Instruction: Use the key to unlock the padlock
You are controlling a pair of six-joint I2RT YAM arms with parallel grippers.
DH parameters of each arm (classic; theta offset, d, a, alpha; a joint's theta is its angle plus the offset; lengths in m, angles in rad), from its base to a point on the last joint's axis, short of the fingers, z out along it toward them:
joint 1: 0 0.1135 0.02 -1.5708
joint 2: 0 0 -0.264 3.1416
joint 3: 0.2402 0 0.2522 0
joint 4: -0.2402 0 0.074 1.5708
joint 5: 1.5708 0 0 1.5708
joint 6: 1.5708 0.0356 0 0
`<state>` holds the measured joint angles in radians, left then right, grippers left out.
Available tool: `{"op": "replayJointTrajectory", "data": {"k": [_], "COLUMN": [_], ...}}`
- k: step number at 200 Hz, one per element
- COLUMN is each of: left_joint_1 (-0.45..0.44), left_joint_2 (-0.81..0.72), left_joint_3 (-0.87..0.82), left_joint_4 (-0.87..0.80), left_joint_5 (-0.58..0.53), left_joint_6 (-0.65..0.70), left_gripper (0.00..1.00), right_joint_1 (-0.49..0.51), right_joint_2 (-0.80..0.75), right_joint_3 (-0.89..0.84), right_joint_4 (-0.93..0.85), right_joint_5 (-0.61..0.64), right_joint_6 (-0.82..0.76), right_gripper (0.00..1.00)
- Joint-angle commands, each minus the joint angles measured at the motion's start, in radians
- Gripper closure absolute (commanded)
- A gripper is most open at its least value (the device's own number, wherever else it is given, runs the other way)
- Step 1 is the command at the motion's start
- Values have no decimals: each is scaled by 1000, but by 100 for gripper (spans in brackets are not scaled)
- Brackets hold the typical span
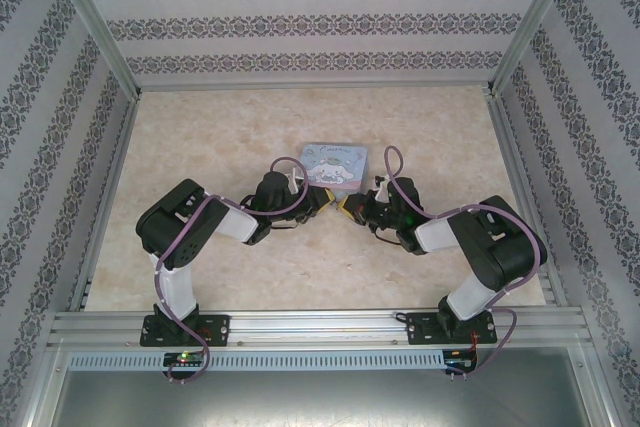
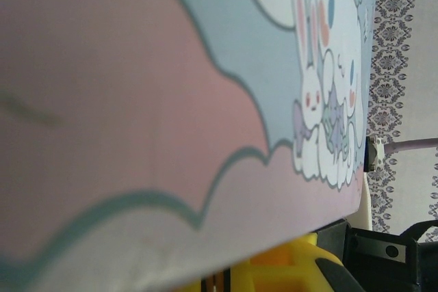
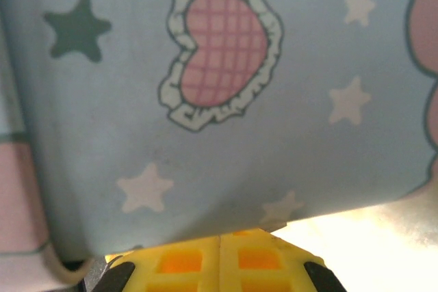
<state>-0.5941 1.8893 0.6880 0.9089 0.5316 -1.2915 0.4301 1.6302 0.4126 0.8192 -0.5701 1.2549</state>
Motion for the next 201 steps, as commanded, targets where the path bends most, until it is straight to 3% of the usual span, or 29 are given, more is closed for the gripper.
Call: {"op": "replayJointTrajectory", "data": {"k": [1, 201], "left_joint_1": [1, 2], "left_joint_2": [-10, -6], "left_joint_3": [18, 22], "left_joint_4": [35, 33], "left_joint_5": [31, 30], "left_joint_6": [-14, -13], "left_gripper": [100, 100], "right_joint_1": [12, 19], "right_joint_2": [-18, -24], "right_joint_3": [33, 29], "right_joint_4": [36, 43], "right_joint_5": [-25, -43], "right_joint_6": [3, 6], "right_gripper": [100, 100]}}
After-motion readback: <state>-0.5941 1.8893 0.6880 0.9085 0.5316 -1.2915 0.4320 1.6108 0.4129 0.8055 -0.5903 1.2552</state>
